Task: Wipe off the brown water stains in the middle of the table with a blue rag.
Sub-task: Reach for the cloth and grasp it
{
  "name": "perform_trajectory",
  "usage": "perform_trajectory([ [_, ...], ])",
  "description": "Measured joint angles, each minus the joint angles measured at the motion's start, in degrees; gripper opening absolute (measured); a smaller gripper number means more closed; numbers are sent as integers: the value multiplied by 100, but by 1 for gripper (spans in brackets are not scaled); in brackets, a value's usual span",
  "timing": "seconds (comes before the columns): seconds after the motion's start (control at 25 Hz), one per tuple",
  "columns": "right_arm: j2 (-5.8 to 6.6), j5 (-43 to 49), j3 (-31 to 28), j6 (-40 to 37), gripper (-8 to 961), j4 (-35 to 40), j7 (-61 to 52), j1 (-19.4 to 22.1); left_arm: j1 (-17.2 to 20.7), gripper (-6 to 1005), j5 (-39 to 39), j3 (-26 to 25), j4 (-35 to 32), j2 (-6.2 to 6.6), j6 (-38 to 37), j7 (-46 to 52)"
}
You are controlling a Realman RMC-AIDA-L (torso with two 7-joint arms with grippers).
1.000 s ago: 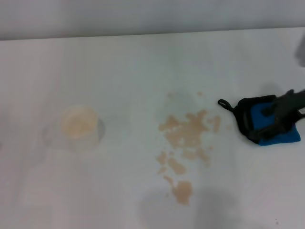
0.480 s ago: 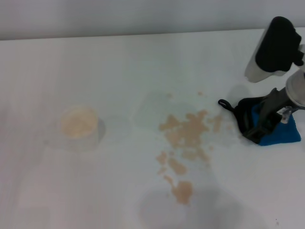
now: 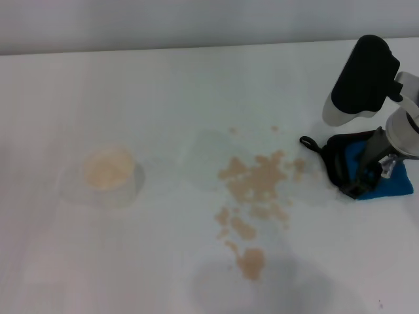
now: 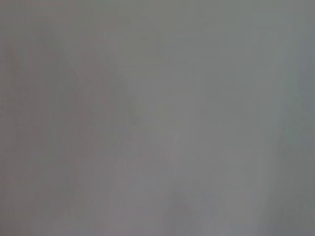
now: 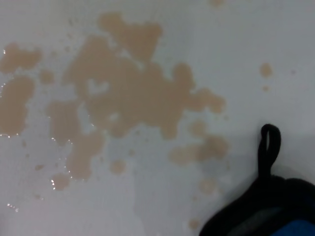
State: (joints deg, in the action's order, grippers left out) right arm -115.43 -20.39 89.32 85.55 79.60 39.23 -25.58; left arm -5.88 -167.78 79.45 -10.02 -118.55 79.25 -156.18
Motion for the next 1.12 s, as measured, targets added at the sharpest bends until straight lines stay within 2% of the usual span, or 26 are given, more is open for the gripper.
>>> perform_trajectory([
  [0.44,-6,22,296,-81,704,-177,-409,-38,-30,877,0,0,0,-2,-44,-8],
  [1.12,-5,71,378,-370,698,-769,-527,-228,-83,877,0,0,0,-2,-198,-12],
])
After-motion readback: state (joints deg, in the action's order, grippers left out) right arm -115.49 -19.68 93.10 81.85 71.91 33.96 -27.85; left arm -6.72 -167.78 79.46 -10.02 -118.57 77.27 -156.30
